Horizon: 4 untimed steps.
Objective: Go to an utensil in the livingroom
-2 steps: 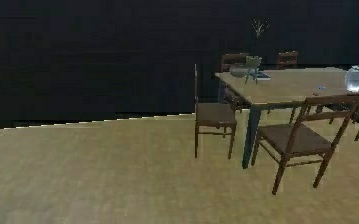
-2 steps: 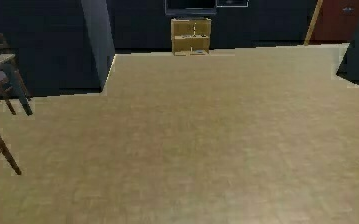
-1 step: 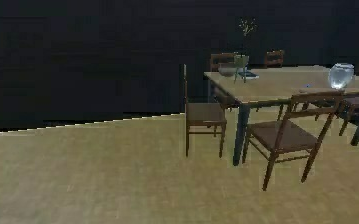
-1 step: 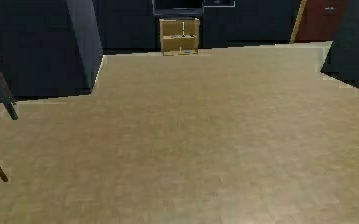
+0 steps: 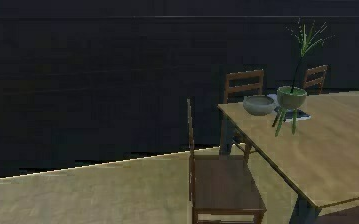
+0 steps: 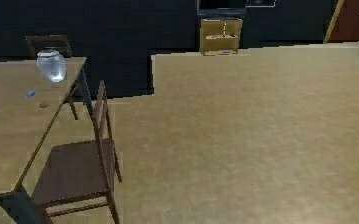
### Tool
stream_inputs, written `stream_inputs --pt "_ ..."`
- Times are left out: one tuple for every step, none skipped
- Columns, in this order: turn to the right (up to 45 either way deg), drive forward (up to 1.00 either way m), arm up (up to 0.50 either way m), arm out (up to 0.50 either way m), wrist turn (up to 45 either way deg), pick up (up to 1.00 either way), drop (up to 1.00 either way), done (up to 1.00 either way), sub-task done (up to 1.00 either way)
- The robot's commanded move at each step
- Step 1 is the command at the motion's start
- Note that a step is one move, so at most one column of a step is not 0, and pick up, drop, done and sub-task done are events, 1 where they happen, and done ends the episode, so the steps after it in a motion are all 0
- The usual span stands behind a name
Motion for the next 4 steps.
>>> stream_inputs --pt "6.0 0.0 0.0 0.0 0.0 0.0 0.0 0.0 0.0" --pt "0.0 0.1 0.0 0.0 0.0 0.0 0.0 0.0 0.0" --pt "15.0 0.0 0.0 0.0 0.0 0.0 0.0 0.0 0.0" --pt "0.0 0.0 0.0 0.0 0.0 0.0 0.0 1.0 0.0"
